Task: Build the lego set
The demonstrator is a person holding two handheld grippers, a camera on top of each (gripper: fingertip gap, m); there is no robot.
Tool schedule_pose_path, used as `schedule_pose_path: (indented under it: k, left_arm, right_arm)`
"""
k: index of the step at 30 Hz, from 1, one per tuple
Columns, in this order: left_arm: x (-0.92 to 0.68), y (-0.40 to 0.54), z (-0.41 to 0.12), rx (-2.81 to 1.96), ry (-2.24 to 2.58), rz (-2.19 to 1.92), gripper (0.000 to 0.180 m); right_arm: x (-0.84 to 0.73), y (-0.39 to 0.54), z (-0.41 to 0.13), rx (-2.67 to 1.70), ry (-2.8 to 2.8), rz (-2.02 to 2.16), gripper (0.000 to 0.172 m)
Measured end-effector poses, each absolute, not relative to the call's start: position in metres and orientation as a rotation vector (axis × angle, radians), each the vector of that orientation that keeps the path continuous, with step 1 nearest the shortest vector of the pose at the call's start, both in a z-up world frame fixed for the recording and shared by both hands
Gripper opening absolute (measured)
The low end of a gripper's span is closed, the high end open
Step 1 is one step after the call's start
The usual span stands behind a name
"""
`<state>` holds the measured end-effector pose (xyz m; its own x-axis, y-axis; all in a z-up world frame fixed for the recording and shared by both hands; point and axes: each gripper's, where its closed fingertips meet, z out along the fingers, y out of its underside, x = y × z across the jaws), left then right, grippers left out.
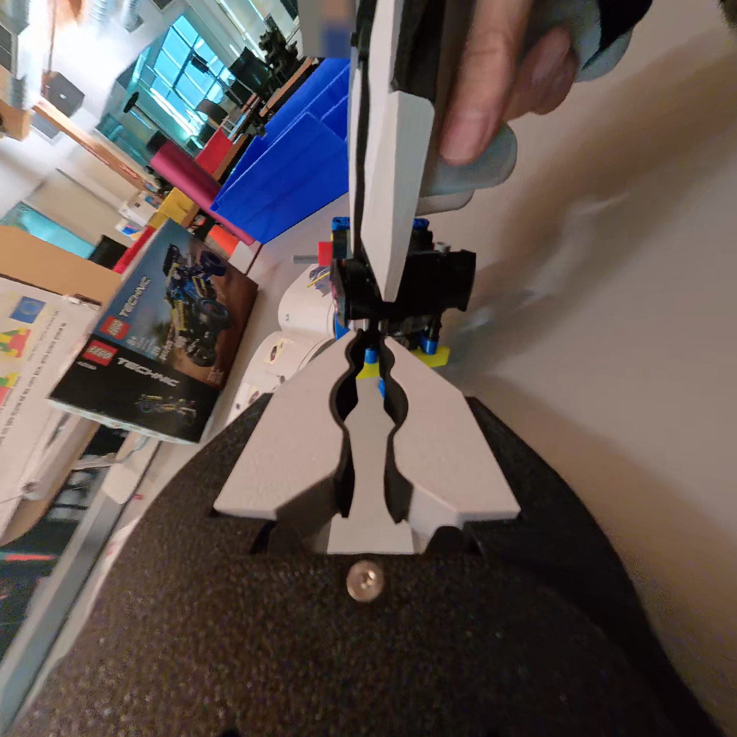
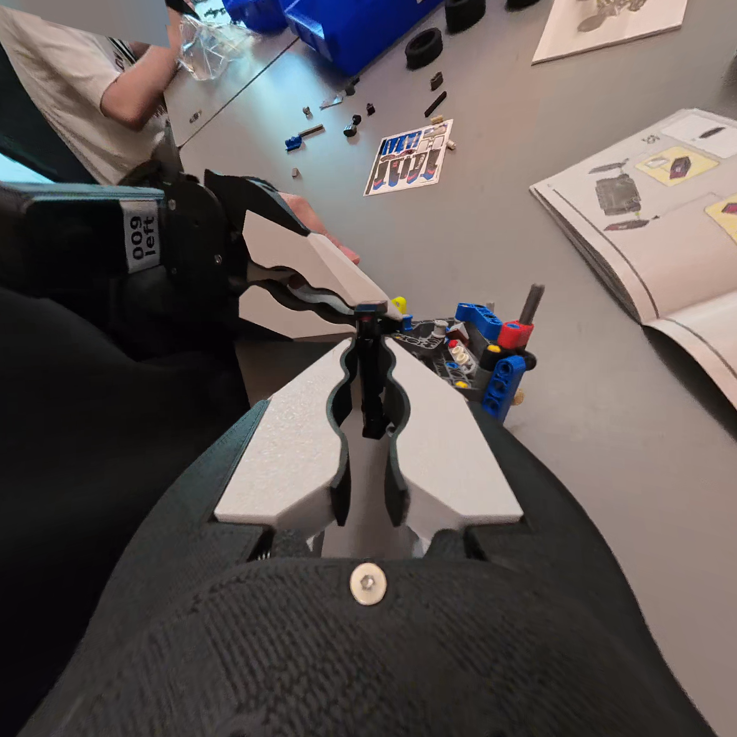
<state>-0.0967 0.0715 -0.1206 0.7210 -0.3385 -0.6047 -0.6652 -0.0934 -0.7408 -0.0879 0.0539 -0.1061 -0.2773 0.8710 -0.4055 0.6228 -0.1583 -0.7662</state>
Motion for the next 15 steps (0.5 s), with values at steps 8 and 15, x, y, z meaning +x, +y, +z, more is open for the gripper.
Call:
schedule_pose_path:
  k: [8, 15]
  left_arm:
    - [-0.101, 0.07, -0.128, -1.706, 0.893, 0.479, 0.001]
    - [-0.102, 0.073, -0.13, -1.741, 0.86, 0.413, 0.001]
  right_arm:
    - [-0.091, 0.049, -0.117, -1.608, -1.821, 1.354, 0.007]
    - [-0.093, 0.052, -0.118, -1.619, -1.786, 1.327, 0.007]
